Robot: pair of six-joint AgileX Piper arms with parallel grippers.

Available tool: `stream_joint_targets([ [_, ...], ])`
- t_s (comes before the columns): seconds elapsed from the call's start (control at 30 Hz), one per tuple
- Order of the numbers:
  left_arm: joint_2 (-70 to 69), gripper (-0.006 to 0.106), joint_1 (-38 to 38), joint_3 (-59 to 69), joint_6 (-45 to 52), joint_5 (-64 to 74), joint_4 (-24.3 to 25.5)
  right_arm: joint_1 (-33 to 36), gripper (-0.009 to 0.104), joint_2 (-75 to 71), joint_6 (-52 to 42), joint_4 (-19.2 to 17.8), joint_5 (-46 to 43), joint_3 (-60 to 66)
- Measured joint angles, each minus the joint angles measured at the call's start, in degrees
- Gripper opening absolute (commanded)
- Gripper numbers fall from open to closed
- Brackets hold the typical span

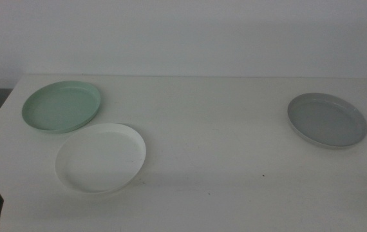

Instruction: Stack the three bowls on top of each other.

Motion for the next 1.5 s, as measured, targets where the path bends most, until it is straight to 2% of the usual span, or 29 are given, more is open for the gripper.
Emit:
stream_joint_targets([
  [0.53,0.0,0.094,0.0,0.0,0.0,-5.6,-0.9,0.0,0.093,0.0,0.0,0.0,0.0,0.0],
  [0.67,1.1,0.094,0.0,-1.9,0.0,-2.0,-2.3,0.0,0.093,0.0,0.0,0.0,0.0,0.0],
  [0.8,10.5,0.094,0.0,-15.8,0.0,12.2,-2.8,0.0,0.093,0.0,0.0,0.0,0.0,0.0],
  [1.07,38.0,0.094,0.0,-49.1,0.0,45.8,-3.7,0.0,0.093,0.0,0.0,0.0,0.0,0.0],
  [1.27,52.0,0.094,0.0,-60.6,0.0,54.6,-4.8,0.0,0.093,0.0,0.0,0.0,0.0,0.0],
  [1.5,64.8,0.094,0.0,-63.8,2.0,53.9,-5.0,0.0,0.093,0.0,0.0,0.0,0.0,0.0],
])
